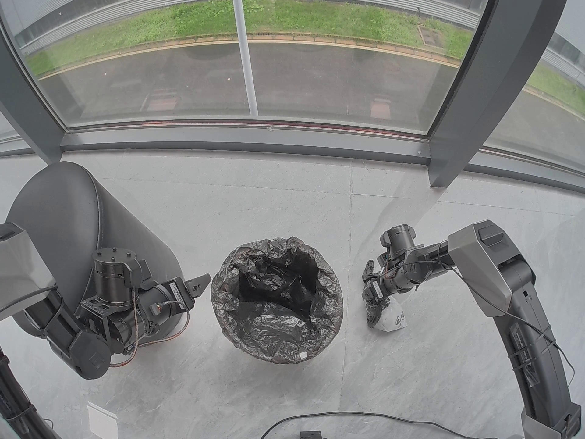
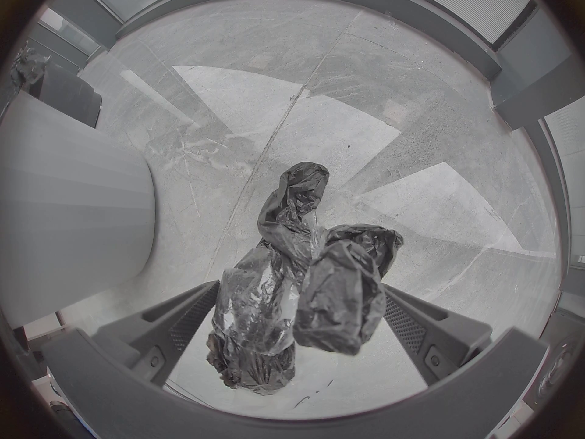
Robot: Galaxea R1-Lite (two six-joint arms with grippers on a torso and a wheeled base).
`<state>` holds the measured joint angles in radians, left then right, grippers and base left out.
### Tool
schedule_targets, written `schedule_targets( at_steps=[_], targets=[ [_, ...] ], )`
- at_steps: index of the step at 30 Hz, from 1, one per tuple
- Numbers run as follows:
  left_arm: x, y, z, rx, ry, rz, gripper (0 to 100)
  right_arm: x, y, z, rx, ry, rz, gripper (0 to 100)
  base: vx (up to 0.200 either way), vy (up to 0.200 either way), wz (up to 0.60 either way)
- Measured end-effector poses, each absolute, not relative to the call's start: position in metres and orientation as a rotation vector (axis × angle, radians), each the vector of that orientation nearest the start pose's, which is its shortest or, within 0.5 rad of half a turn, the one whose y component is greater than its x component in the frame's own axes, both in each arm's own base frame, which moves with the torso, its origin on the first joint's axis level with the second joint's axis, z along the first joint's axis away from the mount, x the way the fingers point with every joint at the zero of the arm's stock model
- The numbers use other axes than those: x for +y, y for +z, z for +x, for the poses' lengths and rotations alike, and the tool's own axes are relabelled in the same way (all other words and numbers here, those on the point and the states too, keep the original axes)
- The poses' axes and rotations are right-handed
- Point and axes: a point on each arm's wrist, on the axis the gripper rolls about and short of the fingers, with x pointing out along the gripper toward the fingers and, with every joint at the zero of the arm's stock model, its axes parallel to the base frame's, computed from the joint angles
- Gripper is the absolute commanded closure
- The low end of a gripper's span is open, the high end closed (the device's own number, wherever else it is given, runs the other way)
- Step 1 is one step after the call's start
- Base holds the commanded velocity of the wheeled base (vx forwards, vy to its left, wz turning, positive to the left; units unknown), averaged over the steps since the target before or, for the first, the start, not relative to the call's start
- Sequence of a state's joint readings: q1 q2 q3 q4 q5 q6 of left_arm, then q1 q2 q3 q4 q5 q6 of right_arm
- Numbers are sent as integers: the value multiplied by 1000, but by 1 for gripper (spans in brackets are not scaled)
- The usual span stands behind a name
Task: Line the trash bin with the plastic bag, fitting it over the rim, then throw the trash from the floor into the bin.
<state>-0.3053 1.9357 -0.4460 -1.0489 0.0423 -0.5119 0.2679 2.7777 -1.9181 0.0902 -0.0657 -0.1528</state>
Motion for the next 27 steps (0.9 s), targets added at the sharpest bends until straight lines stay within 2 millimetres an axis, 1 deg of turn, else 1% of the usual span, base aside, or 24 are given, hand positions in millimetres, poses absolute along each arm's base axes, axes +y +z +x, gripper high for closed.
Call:
schedule_targets(
  at_steps=[1,2,20,24,27],
  targets=[
    [-86,68,276,491,-141,-424,0,134,-60,493,925,259,-299,0,0,0,0],
    [-86,68,276,491,-141,-424,0,134,-60,493,926,259,-300,100,0,0,0],
    [-87,68,278,492,-137,-439,0,135,-59,494,947,243,-286,100,0,0,0],
    [-87,68,278,491,-137,-440,0,135,-56,495,938,230,-268,100,0,0,0],
    [-87,68,278,491,-138,-440,0,137,-49,496,926,223,-250,100,0,0,0]
  ],
)
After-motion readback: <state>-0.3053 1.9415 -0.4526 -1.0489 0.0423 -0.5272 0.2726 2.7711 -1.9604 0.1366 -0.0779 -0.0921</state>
